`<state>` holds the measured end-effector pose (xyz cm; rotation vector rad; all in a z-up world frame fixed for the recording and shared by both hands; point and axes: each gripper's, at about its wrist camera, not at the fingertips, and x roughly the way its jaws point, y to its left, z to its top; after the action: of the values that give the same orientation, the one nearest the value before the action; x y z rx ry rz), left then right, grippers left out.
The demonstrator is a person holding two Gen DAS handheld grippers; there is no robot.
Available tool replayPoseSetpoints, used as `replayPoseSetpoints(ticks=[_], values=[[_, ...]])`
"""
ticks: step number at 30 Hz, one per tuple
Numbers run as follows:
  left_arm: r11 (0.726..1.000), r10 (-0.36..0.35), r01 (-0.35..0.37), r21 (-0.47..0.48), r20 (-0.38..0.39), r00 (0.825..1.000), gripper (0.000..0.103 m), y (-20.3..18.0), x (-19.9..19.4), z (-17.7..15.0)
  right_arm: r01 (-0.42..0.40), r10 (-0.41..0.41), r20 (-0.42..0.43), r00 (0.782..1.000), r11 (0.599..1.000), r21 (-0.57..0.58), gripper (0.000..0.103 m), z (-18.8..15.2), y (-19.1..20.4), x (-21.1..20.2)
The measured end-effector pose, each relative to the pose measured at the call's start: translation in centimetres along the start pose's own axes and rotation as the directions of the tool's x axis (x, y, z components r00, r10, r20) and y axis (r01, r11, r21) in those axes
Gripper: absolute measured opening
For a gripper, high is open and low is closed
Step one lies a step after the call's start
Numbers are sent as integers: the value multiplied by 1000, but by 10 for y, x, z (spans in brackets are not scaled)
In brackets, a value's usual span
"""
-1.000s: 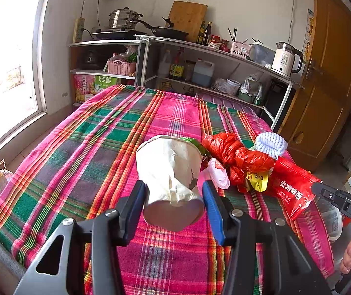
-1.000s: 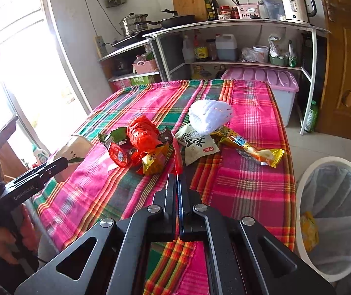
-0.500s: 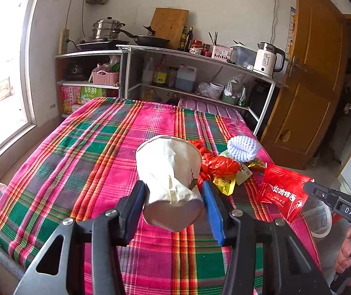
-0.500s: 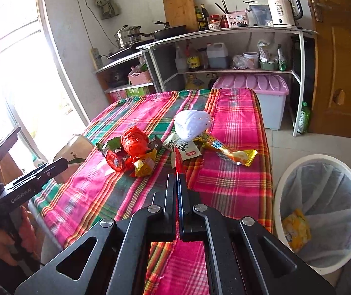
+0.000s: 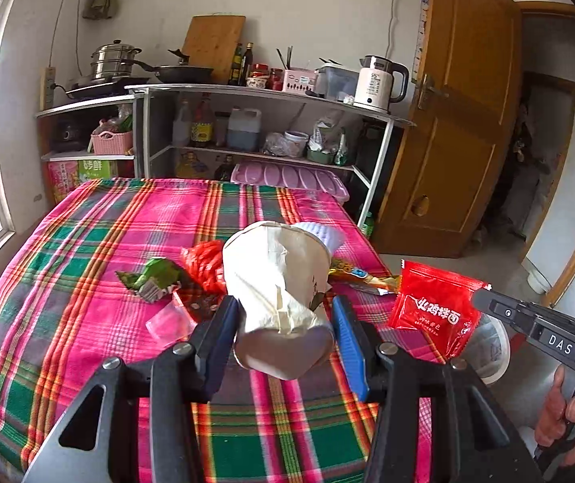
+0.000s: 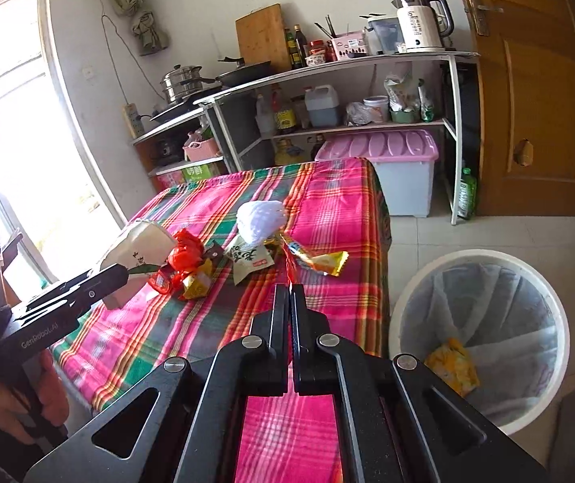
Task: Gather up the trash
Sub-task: 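Carry the paper cup and red wrapper over the bin and release both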
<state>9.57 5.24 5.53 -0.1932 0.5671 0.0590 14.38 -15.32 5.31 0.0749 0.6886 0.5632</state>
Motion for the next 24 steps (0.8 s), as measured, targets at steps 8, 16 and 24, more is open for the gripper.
replayPoseSetpoints(ticks=[8, 16, 24], values=[[991, -108, 111, 70, -39, 993, 50, -56, 28, 5, 70, -71, 22, 997, 995, 74, 1, -4, -48, -20], [969, -205, 215, 123, -89, 975, 50, -113, 61, 4, 150, -155, 23, 988, 976, 160, 1, -13, -100, -35], [944, -265, 289, 159, -155, 952, 50, -159, 90, -1, 199, -203, -5, 979, 954, 223, 1, -25, -140, -37]])
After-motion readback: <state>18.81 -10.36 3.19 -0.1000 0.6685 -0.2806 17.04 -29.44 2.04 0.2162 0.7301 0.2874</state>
